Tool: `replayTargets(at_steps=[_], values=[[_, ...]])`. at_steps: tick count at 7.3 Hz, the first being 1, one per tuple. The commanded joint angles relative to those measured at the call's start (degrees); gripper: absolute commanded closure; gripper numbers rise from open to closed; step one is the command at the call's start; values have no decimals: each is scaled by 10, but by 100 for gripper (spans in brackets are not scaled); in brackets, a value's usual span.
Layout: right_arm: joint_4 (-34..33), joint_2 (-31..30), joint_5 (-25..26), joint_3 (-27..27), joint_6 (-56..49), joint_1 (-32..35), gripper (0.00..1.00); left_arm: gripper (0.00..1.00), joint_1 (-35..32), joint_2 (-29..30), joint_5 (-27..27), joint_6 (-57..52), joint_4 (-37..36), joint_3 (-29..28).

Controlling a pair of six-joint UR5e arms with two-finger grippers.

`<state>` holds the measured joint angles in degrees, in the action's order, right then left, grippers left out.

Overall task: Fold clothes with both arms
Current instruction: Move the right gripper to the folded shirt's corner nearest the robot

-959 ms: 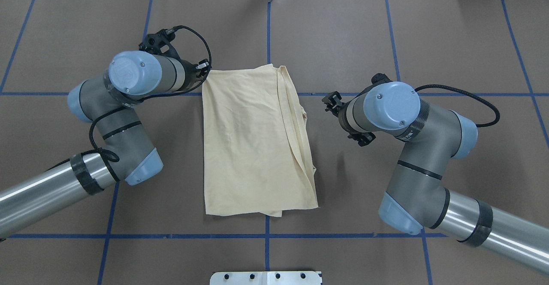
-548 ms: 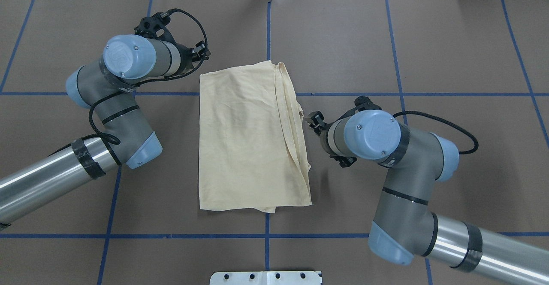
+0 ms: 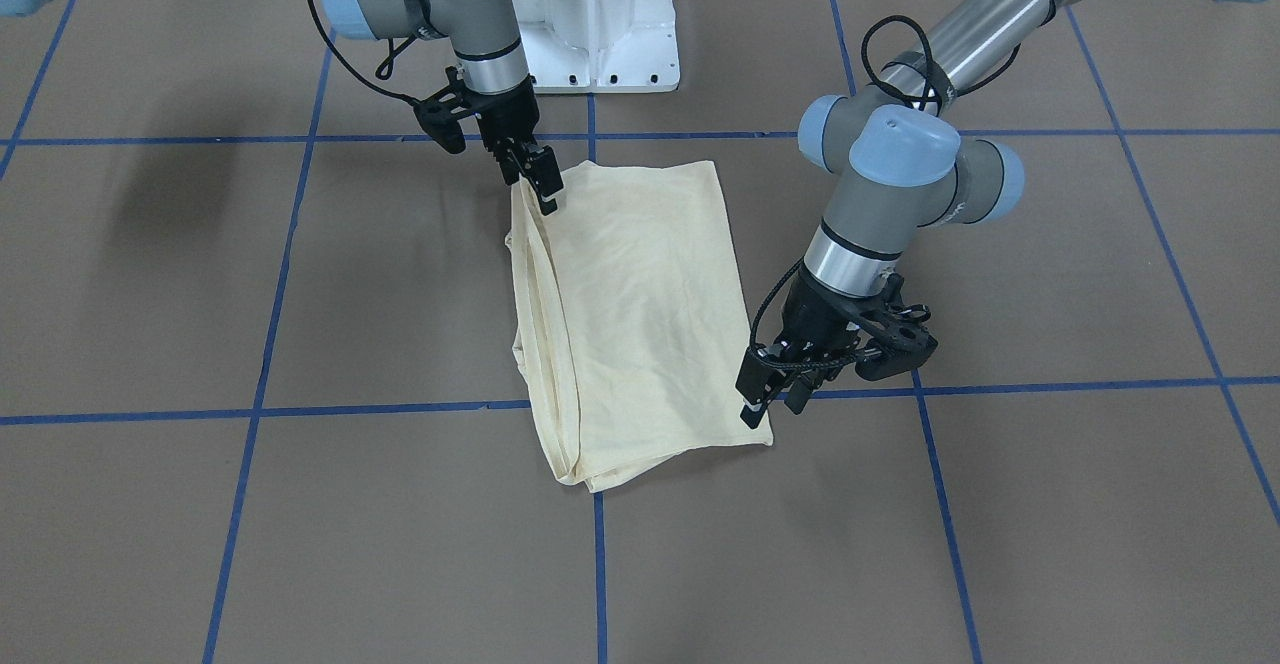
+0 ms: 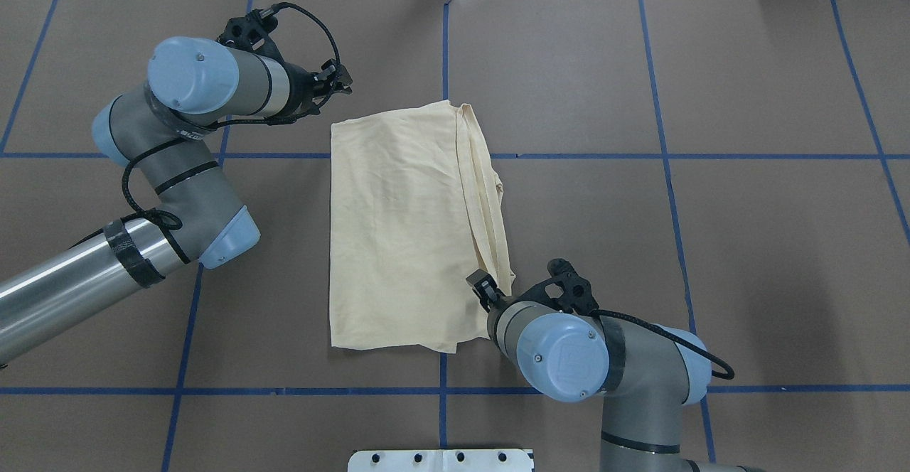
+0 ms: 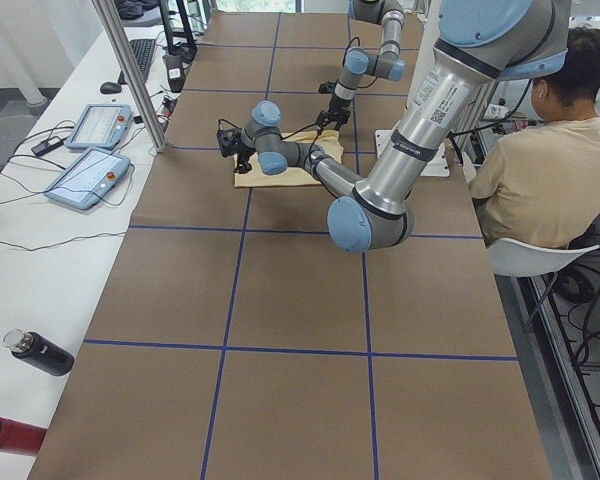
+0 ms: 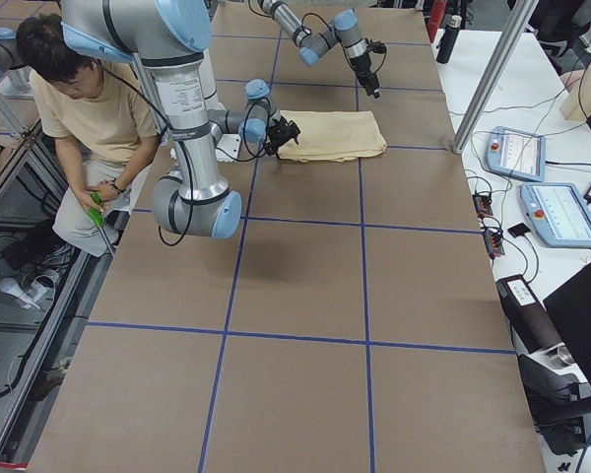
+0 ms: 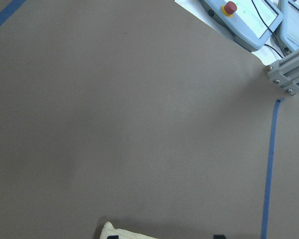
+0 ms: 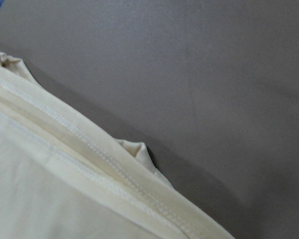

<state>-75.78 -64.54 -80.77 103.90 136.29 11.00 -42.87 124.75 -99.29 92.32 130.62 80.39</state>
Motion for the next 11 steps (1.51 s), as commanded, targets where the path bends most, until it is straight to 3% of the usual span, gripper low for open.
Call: replayTargets(at_steps=[1,2,4,6,10,11], values=[[-5,-1,6,2,16,-19,0,28,0,0,-1,5,0,2],[-5,1,6,-2,16,-20,0,27,0,0,-1,6,0,2],[-6,7,6,-3,46,-21,30,27,0,0,-1,6,0,2],[-9,19,8,-8,78,-15,37,27,0,-2,1,6,0,2],[-12,37,9,-31,89,2,37,27,0,-6,-1,5,-1,14],[-21,41,8,-30,89,6,51,28,0,-6,-1,5,-2,16]])
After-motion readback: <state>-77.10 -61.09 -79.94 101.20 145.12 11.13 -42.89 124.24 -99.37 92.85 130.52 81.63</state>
